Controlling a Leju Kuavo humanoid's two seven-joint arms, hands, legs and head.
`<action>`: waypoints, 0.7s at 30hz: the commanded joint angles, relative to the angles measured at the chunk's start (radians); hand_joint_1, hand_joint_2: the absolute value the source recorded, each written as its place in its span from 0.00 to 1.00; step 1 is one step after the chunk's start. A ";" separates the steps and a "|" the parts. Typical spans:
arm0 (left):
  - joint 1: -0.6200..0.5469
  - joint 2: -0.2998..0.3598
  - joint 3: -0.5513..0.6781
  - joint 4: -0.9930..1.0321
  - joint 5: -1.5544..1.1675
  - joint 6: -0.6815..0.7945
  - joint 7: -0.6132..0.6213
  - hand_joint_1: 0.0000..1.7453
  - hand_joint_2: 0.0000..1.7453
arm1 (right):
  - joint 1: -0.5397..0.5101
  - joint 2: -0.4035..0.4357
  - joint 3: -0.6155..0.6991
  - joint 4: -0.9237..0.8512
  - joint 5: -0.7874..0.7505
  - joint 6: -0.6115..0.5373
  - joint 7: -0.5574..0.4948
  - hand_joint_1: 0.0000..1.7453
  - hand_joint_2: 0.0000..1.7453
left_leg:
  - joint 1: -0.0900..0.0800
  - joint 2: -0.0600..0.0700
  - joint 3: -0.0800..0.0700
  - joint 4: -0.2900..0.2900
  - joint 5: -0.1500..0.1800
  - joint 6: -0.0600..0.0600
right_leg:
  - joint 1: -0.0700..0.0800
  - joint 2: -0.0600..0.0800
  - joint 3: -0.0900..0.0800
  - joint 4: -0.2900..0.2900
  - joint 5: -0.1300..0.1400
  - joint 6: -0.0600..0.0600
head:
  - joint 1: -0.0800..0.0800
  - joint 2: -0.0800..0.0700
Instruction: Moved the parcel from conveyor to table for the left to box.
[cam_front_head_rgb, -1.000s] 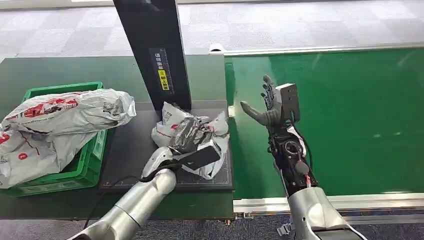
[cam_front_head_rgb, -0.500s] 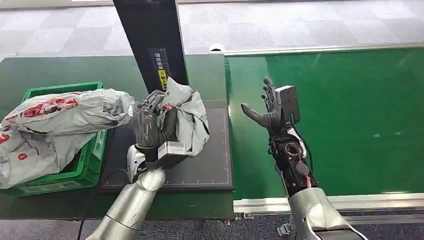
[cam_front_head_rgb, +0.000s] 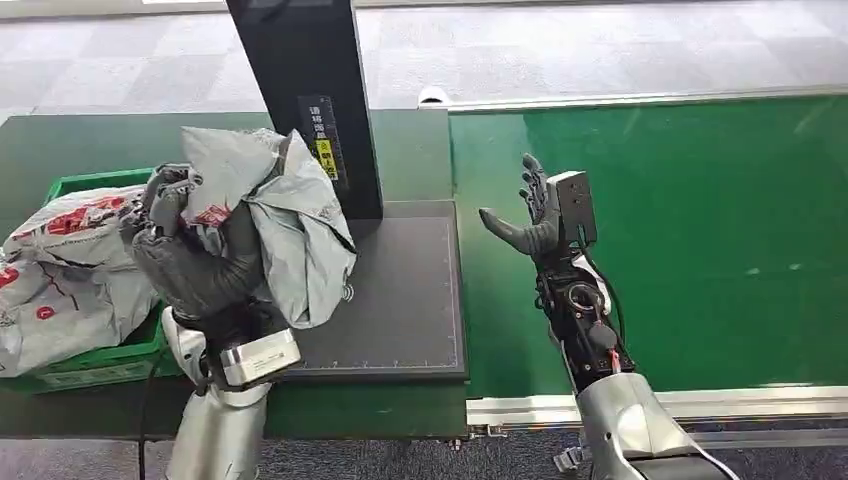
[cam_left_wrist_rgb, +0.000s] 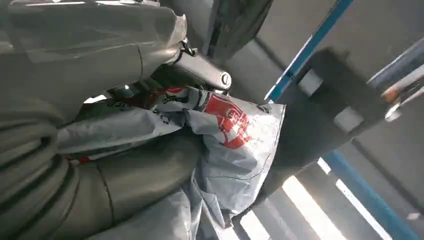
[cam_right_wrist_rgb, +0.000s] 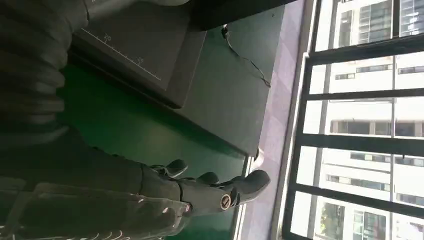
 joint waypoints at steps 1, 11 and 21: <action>-0.014 -0.031 0.045 -0.414 -0.073 0.015 -0.002 1.00 1.00 | -0.082 0.012 0.037 0.088 -0.009 0.001 0.007 0.00 1.00 | 0.000 0.003 0.000 0.001 -0.002 0.000 | 0.000 0.002 -0.001 0.001 -0.001 0.000 | 0.000 0.000; -0.140 0.027 0.379 -0.321 -0.379 0.015 -0.002 1.00 1.00 | -0.052 0.022 0.051 0.064 0.003 0.002 0.015 0.00 1.00 | -0.001 0.003 0.003 -0.001 0.000 0.000 | -0.001 0.000 0.002 0.000 0.000 0.000 | 0.000 0.000; -0.227 0.059 0.645 -0.030 -0.362 0.015 -0.002 1.00 1.00 | -0.021 0.013 0.078 0.024 -0.009 -0.003 0.012 0.00 1.00 | -0.001 0.000 0.005 -0.001 0.000 -0.001 | -0.001 -0.002 0.003 0.001 -0.001 0.000 | 0.000 0.000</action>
